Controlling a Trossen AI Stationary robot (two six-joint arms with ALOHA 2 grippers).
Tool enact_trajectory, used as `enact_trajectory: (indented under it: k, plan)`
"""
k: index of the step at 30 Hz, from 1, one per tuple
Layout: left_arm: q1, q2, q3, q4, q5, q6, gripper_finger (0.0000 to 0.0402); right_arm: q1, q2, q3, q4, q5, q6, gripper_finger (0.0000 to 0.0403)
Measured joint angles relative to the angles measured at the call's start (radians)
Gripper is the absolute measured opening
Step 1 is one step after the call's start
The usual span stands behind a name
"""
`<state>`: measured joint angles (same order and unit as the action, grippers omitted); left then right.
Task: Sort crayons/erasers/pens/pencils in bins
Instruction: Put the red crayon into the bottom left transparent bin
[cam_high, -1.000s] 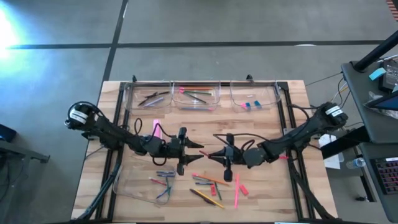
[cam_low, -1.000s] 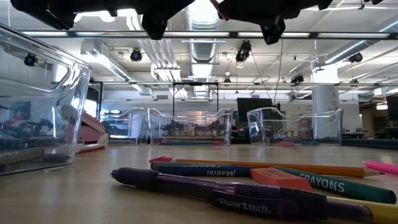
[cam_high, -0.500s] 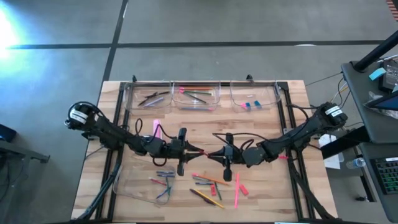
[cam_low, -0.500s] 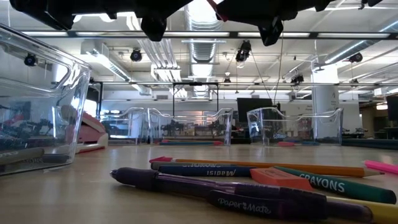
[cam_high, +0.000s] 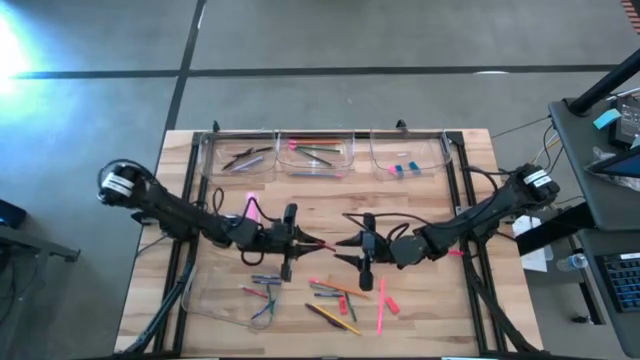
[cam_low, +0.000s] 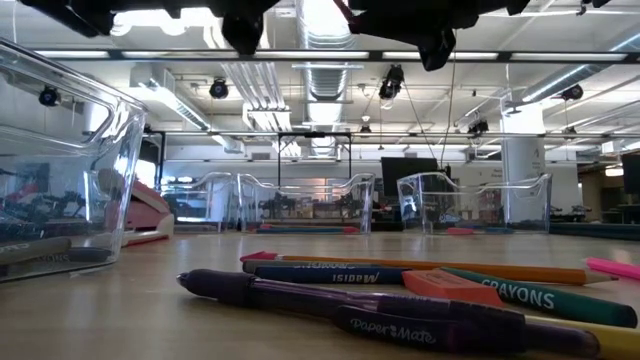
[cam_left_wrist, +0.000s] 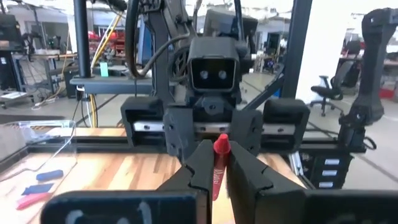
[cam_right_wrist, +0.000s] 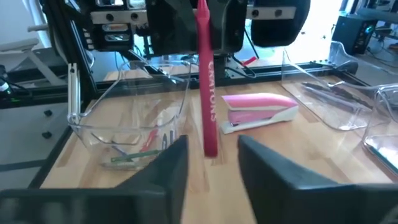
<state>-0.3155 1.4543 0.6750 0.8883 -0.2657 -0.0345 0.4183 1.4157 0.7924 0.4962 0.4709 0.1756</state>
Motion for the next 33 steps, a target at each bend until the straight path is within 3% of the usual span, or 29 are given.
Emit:
enact_trajectory:
  k: [4,7,12,15,23,28,33]
  plan:
    - [-0.006,-0.138,0.012,-0.233,0.000,0.010,0.0010,0.004,-0.027,0.026,-0.079,0.000,0.001,0.0183]
    - [-0.029,-0.264,0.062,-0.536,0.000,-0.046,0.0010,0.012,-0.066,0.058,-0.205,0.000,0.024,0.0209]
    - [-0.102,-0.364,0.138,-1.028,0.041,-0.172,0.0009,0.026,-0.120,0.079,-0.339,0.000,0.094,0.0220]
    - [-0.164,-0.377,0.162,-1.217,0.048,-0.296,0.0009,0.036,-0.126,0.076,-0.347,0.002,0.105,0.0219]
    - [-0.327,-0.312,0.185,-1.386,0.117,-0.468,0.0009,0.042,-0.119,0.074,-0.370,0.002,0.116,0.0219]
    - [-0.342,-0.249,0.185,-1.465,0.161,-0.535,0.0011,0.042,-0.119,0.074,-0.367,0.001,0.120,0.0219]
    - [-0.338,-0.208,0.185,-1.475,0.168,-0.570,0.0047,0.042,-0.118,0.073,-0.367,0.001,0.121,0.0219]
